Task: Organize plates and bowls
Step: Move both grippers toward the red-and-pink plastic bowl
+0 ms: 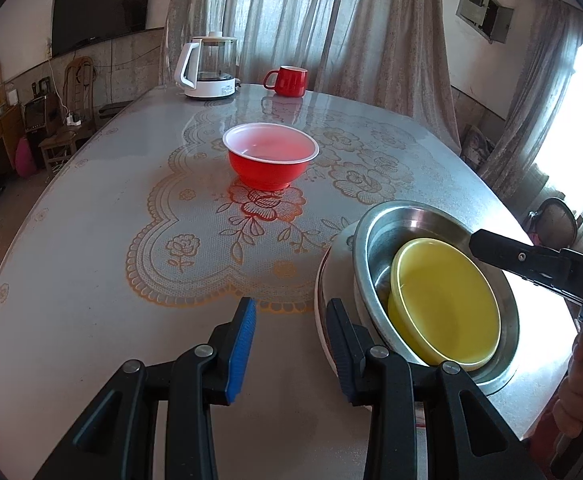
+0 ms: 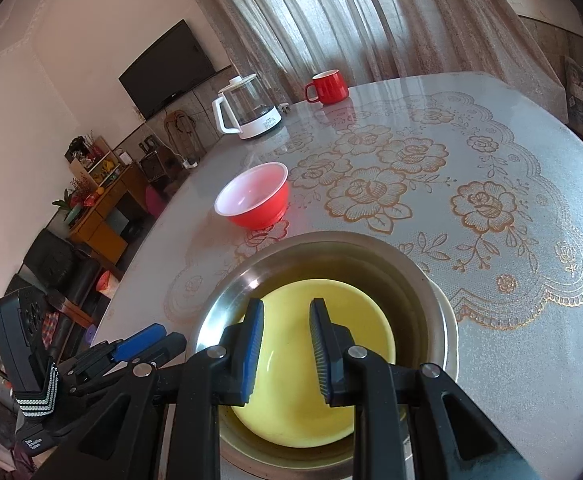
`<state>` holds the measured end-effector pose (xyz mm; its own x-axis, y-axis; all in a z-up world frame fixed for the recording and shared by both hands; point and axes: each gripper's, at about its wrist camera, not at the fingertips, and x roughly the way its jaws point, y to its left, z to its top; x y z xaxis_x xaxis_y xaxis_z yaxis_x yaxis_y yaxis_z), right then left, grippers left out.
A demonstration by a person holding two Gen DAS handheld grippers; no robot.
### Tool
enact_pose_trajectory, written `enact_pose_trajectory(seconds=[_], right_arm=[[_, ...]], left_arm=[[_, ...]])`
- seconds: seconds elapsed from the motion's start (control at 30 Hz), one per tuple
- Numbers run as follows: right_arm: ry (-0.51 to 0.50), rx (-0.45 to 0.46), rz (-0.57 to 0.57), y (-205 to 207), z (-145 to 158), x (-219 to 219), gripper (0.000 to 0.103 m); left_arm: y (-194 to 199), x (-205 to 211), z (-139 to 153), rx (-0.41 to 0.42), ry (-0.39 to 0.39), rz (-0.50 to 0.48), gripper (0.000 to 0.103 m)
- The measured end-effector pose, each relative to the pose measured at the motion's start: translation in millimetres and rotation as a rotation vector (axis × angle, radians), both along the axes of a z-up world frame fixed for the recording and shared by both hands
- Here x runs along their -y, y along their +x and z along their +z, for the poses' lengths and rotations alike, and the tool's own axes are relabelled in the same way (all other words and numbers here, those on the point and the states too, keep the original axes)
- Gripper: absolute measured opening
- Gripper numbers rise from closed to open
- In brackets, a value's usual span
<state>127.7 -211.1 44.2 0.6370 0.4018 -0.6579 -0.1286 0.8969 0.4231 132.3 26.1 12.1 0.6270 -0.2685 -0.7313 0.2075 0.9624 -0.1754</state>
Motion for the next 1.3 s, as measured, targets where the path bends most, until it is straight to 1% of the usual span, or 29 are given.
enact_pose_trajectory(seconds=[0.23,0.37,0.5,0.67,0.7,0.73,0.77,0.9,1.03,1.1,1.2,1.3], right_arm=[[0.031,-0.036,0.024,19.4,-1.7,-10.6,0.023],[0.053,-0.078,0.024,32.6,-6.0,-13.9,0.023],[0.063,-0.097,0.023,41.4,-8.9,-17.7,0.023],[0.061,-0.111,0.026,49.7,-11.9,-21.4,0.023],[0.066,-0.115,0.026,51.8,-12.8,-21.1,0.023],[0.071,-0.121,0.025,54.5,-13.5,-20.7,0.027],[0.076,-0.127,0.020,57.2,-14.1,-20.2,0.028],[0.091,-0.138,0.018,72.3,-12.3,-21.4,0.028],[0.123,-0.158,0.024,92.5,-11.6,-23.3,0.028],[0.129,-0.166,0.020,102.4,-11.9,-24.4,0.028],[0.128,-0.172,0.016,115.2,-11.5,-26.4,0.028],[0.121,-0.175,0.020,127.1,-9.9,-29.4,0.028]], left_arm=[[8.4,-11.0,-7.8,-0.023,-0.004,0.027,0.038],[15.0,-21.6,-14.6,-0.049,-0.008,0.059,0.038],[22.2,-33.5,-21.4,-0.080,-0.012,0.098,0.039],[27.9,-48.4,-24.4,-0.088,-0.040,0.135,0.039],[29.8,-51.1,-25.2,-0.093,-0.047,0.140,0.039],[31.3,-53.2,-25.8,-0.099,-0.053,0.142,0.039],[32.9,-54.8,-26.0,-0.104,-0.061,0.138,0.040],[39.2,-59.2,-25.7,-0.095,-0.095,0.133,0.049],[52.2,-61.7,-24.8,-0.106,-0.119,0.127,0.049],[56.6,-62.7,-21.0,-0.084,-0.107,0.141,0.049],[65.1,-67.8,-15.8,-0.055,-0.090,0.177,0.055],[74.1,-72.5,-13.1,-0.043,-0.105,0.193,0.055]])
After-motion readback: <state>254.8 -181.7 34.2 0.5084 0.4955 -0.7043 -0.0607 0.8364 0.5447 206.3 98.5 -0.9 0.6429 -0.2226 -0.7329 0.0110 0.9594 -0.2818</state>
